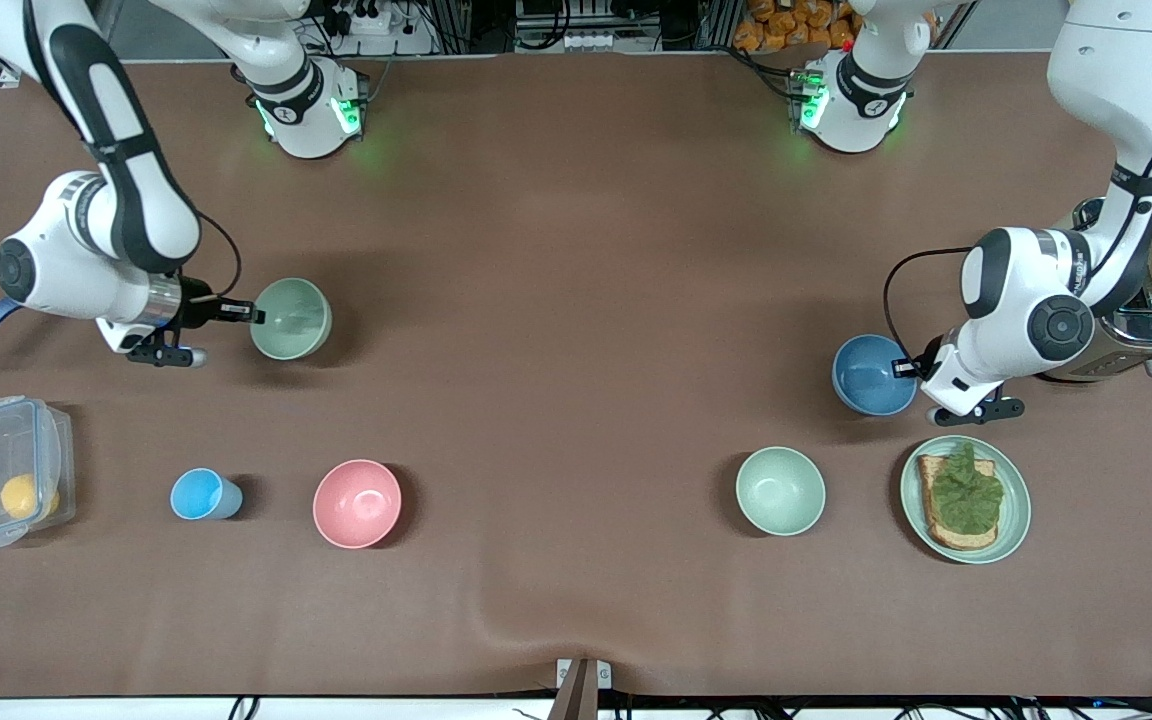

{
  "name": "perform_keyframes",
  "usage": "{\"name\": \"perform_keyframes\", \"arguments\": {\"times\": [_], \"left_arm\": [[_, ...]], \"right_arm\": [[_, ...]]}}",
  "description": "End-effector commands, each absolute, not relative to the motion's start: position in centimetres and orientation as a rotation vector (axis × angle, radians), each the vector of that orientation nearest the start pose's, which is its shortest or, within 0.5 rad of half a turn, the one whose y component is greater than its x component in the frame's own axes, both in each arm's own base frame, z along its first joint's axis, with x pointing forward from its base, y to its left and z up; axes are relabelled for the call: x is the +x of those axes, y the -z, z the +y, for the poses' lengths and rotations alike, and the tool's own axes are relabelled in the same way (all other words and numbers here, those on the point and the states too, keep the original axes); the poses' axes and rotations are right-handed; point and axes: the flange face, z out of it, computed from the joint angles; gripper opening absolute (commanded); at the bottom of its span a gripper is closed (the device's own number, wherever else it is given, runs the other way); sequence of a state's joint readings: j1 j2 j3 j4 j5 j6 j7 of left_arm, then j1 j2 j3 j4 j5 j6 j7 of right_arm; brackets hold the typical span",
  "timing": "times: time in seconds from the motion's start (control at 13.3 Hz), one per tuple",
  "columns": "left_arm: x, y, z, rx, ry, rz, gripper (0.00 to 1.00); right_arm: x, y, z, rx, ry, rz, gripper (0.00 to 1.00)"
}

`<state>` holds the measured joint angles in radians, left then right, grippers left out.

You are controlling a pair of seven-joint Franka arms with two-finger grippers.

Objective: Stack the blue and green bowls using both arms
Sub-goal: 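Slide the green bowl toward the table center with the right gripper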

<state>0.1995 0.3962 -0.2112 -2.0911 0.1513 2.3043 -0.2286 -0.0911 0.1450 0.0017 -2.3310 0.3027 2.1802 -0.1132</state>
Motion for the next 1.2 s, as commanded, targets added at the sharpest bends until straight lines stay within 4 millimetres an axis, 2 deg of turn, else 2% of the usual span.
{"name": "perform_keyframes", "arguments": {"times": [0.0,0.3,0.45,0.53,0.6,0.68,0.83,0.9,1.13], "left_arm": [[56.7,-21.6,0.2,-3.077,-0.257,-0.163,0.00],[56.9,-22.2,0.0,-3.084,-0.243,-0.172,0.00],[57.0,-22.7,-0.1,-3.083,-0.231,-0.171,0.00],[57.4,-23.1,-0.1,-3.084,-0.224,-0.166,0.00],[57.5,-23.7,-0.1,-3.082,-0.216,-0.169,0.00],[57.6,-24.0,-0.3,-3.081,-0.218,-0.167,0.00],[58.0,-24.7,-0.4,-3.079,-0.217,-0.166,0.00],[58.5,-25.4,-0.7,-3.078,-0.219,-0.164,0.00],[60.0,-27.9,-1.5,-3.072,-0.232,-0.142,0.00]], "right_arm": [[47.8,-28.4,-0.2,-2.800,-0.386,0.397,0.00],[47.4,-30.2,7.9,-2.802,-0.417,0.617,0.00],[46.9,-30.8,11.3,-2.806,-0.415,0.703,0.00],[46.6,-31.3,13.9,-2.807,-0.388,0.754,0.00],[45.9,-31.6,17.3,-2.805,-0.354,0.814,0.00],[45.5,-31.7,19.3,-2.795,-0.332,0.868,0.00],[45.1,-32.0,22.0,-2.760,-0.279,0.938,0.00],[44.3,-32.1,24.5,-2.737,-0.255,0.973,0.00],[42.3,-30.9,30.2,-2.690,-0.170,1.047,0.00]]}}
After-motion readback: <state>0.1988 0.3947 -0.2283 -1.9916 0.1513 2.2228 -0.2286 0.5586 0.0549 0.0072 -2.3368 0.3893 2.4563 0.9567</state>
